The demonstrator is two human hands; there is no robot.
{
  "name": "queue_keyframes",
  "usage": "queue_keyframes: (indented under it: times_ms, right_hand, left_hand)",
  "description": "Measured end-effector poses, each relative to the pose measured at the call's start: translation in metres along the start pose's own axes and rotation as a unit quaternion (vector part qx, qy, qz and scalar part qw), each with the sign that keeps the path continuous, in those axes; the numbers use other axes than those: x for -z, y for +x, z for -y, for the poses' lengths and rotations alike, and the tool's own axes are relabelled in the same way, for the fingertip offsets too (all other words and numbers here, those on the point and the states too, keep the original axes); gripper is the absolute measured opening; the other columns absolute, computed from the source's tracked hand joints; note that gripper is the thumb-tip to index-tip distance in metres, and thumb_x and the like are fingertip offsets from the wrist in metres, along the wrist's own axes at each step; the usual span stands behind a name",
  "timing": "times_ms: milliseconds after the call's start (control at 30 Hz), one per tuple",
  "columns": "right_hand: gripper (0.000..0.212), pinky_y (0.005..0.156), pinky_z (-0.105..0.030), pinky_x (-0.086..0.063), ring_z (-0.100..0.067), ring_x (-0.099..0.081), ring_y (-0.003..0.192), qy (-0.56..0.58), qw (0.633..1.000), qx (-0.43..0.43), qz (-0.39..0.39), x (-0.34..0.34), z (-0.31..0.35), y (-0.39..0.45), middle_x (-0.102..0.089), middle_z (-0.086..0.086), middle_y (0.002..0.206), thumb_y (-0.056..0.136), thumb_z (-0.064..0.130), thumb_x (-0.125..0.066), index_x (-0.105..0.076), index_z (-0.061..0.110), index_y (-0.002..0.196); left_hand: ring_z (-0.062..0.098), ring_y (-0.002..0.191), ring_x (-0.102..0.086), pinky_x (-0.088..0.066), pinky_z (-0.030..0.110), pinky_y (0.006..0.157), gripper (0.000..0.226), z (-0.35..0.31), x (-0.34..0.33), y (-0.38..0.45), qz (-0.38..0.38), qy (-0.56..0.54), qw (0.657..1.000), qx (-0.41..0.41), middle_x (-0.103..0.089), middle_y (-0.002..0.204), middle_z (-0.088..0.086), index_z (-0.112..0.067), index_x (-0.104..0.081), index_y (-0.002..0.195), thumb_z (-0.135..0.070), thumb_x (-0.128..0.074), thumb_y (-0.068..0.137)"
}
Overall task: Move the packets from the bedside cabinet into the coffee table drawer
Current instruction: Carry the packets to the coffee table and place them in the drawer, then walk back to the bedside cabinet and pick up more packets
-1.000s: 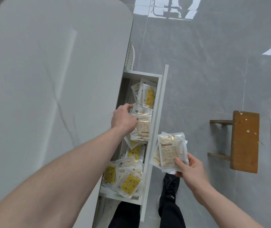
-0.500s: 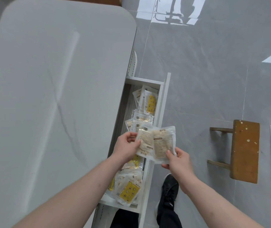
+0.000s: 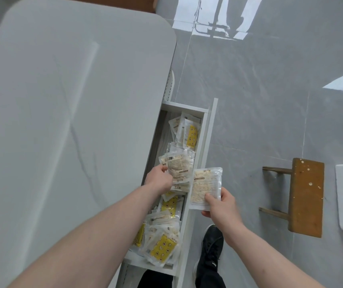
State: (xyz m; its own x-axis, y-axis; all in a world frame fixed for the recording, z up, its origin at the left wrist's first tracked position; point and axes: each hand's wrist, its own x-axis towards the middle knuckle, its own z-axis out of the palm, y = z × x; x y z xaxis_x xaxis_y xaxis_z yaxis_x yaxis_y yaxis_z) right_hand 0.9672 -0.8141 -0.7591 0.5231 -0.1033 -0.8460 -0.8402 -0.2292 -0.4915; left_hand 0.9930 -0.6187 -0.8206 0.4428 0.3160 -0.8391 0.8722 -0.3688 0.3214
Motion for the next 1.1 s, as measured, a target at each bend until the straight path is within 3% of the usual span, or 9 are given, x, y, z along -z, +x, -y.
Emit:
queue_keyframes:
  times_ms: [133,267,333,400,500,733,900,1100]
  right_hand:
    - [0.020,0.061,-0.023,-0.059,-0.012,-0.073,0.094,0.003,1.000,0.011,0.009,-0.022,0.016,0.002,-0.074,0.008,0.108,0.105,0.014,-0.057,-0.064,0.030,0.115]
    - [0.018,0.065,-0.032,-0.064,-0.016,-0.073,0.090,-0.019,0.999,-0.024,0.011,-0.042,0.026,0.006,-0.071,0.004,0.104,0.104,0.017,-0.058,-0.059,0.024,0.121]
    - [0.037,0.066,-0.036,-0.065,-0.019,-0.070,0.088,-0.070,0.994,-0.081,0.004,-0.046,0.025,-0.001,-0.066,-0.003,0.112,0.102,0.018,-0.059,-0.050,0.019,0.138]
    - [0.057,0.067,-0.035,-0.064,-0.018,-0.065,0.086,-0.162,0.983,-0.086,-0.006,-0.045,0.016,-0.014,-0.059,-0.010,0.134,0.100,0.016,-0.058,-0.038,0.017,0.154]
    - [0.066,0.083,-0.036,-0.062,-0.016,-0.066,0.096,-0.275,0.962,-0.010,0.004,-0.037,0.005,-0.051,-0.047,-0.005,0.154,0.097,0.014,-0.056,-0.032,0.021,0.158]
    - [0.064,0.114,-0.037,-0.043,-0.021,-0.048,0.140,-0.391,0.918,0.063,0.011,-0.002,0.017,-0.168,-0.039,0.001,0.161,0.099,0.015,-0.055,-0.033,0.022,0.159]
    - [0.066,0.123,-0.039,-0.031,-0.023,-0.035,0.150,-0.446,0.888,0.109,0.028,0.010,0.027,-0.256,-0.031,-0.001,0.167,0.099,0.015,-0.056,-0.031,0.018,0.160]
    - [0.073,0.129,-0.039,-0.016,-0.023,-0.013,0.160,-0.495,0.850,0.170,0.068,0.014,0.003,-0.339,-0.013,-0.003,0.173,0.099,0.014,-0.057,-0.024,0.020,0.164]
  left_hand:
    - [0.015,0.112,-0.054,-0.049,0.029,0.092,0.052,0.008,0.017,-0.012,-0.009,-0.028,0.998,-0.048,-0.059,0.143,-0.001,-0.025,-0.057,0.140,-0.001,-0.048,0.095]
    - [0.009,0.119,-0.056,-0.043,0.023,0.093,0.042,0.017,0.040,-0.030,-0.044,-0.026,0.990,-0.135,-0.064,0.127,-0.010,-0.030,-0.065,0.125,-0.002,-0.047,0.099]
    - [0.006,0.114,-0.057,-0.044,0.021,0.092,0.039,0.025,0.053,-0.041,-0.061,-0.009,0.985,-0.161,-0.063,0.119,-0.013,-0.034,-0.067,0.118,-0.005,-0.047,0.101]
    - [0.006,0.114,-0.056,-0.048,0.024,0.093,0.037,0.035,0.064,-0.054,-0.074,0.016,0.981,-0.179,-0.062,0.118,-0.013,-0.037,-0.065,0.115,-0.006,-0.049,0.102]
    - [0.010,0.126,-0.056,-0.049,0.034,0.105,0.038,0.055,0.081,-0.079,-0.083,0.063,0.978,-0.180,-0.063,0.130,-0.010,-0.037,-0.064,0.117,-0.006,-0.049,0.102]
    - [0.013,0.134,-0.052,-0.040,0.031,0.110,0.044,0.086,0.122,-0.188,-0.064,0.140,0.971,-0.182,-0.057,0.143,-0.010,-0.030,-0.063,0.129,-0.006,-0.047,0.097]
    - [0.016,0.146,-0.036,-0.034,0.033,0.117,0.048,0.109,0.139,-0.288,-0.032,0.200,0.961,-0.189,-0.040,0.159,-0.007,-0.025,-0.054,0.143,-0.011,-0.048,0.098]
    - [0.022,0.149,-0.032,-0.032,0.038,0.121,0.055,0.149,0.148,-0.391,-0.060,0.235,0.952,-0.185,-0.026,0.167,-0.003,-0.028,-0.044,0.153,-0.020,-0.050,0.099]
